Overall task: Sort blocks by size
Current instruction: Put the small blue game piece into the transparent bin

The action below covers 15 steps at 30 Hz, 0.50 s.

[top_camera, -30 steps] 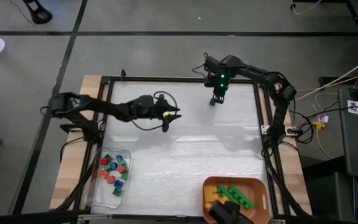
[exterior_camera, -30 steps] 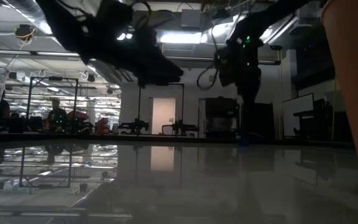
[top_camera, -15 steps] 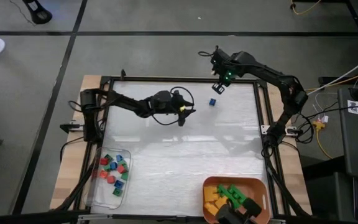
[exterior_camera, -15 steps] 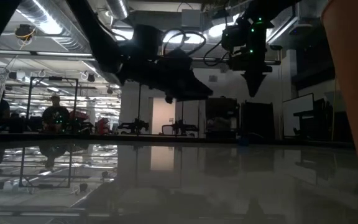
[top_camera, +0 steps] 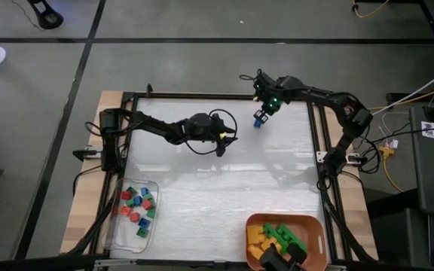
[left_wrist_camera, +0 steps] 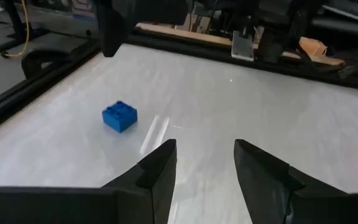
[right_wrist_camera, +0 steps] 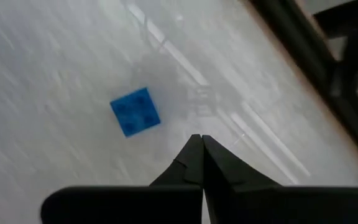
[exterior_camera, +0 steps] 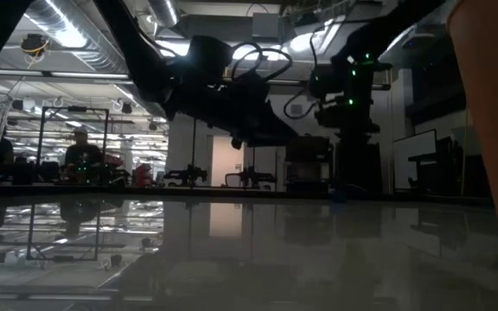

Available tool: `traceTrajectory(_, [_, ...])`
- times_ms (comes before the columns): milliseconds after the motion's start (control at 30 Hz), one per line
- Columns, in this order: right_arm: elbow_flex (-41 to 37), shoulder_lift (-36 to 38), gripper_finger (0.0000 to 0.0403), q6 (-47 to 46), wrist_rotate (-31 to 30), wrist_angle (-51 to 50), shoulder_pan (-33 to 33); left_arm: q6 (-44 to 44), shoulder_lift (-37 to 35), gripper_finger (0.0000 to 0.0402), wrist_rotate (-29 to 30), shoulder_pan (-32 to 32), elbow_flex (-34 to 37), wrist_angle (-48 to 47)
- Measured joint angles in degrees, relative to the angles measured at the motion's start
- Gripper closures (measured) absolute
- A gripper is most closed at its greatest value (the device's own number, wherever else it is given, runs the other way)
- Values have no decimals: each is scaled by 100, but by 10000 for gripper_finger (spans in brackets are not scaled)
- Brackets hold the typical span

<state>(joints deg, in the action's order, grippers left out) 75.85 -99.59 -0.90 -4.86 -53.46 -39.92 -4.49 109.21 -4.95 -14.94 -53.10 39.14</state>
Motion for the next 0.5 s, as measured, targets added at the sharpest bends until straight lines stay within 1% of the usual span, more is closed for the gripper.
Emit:
traceTrajectory(133, [-491,-2,402,11,248,579,7,0,-1,253,-2,68,2,-116])
traceTrajectory(233, [-721,-2,402,10,343,929,7,0,0,253,-4,88,2,-132])
traceTrajectory(433, [-962,-2,402,-39,343,1506,9,0,0,253,0,136,2,-125])
traceTrajectory(500, [-972,-2,402,-42,245,1570,9,0,0,253,-2,151,2,-126])
